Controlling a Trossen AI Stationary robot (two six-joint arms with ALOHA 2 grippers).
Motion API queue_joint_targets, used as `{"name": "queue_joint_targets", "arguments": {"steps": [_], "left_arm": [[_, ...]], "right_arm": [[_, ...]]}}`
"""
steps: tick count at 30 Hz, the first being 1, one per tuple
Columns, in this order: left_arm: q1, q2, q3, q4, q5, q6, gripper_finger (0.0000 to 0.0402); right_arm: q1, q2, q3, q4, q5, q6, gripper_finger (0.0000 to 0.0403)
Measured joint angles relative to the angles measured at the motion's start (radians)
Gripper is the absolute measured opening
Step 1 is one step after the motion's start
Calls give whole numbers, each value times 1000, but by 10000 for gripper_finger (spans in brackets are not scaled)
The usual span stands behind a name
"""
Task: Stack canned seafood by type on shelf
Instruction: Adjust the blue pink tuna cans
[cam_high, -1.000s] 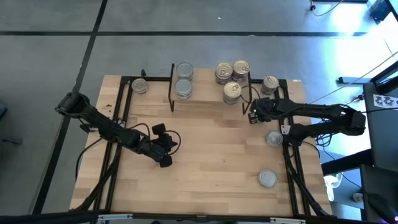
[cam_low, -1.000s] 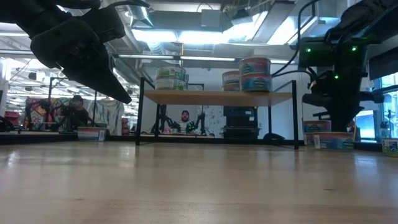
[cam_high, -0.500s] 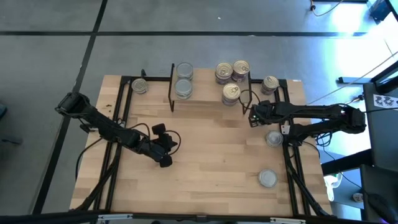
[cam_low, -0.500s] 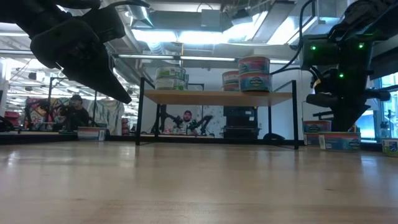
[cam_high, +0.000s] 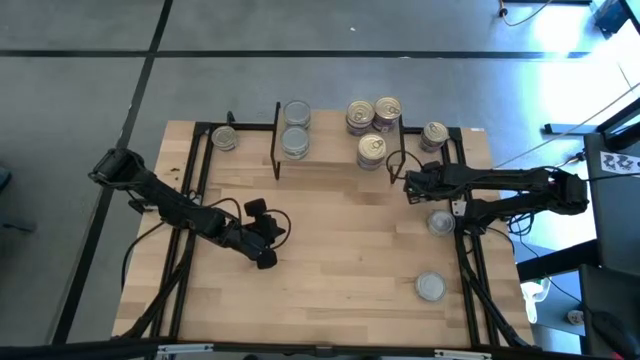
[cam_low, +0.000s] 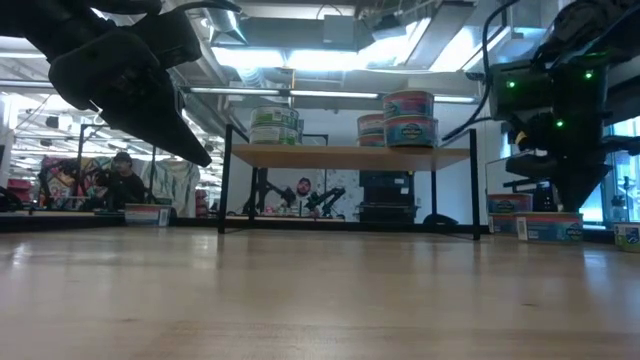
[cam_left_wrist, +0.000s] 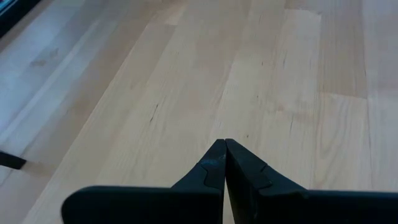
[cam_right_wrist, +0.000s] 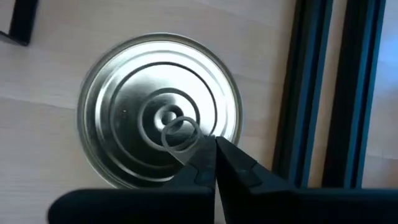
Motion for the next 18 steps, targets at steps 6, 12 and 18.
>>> {"name": "queue_joint_targets", "arguments": {"steps": [6, 12, 18], "left_arm": [[0, 0, 0, 0, 0, 0, 5], [0, 0, 0, 0, 0, 0, 5], [0, 0, 0, 0, 0, 0, 5]], "right_arm": [[0, 0, 28, -4, 1, -21, 10], [1, -2, 155, -112, -36, -129, 10], [64, -2, 188, -151, -77, -351, 10]]}}
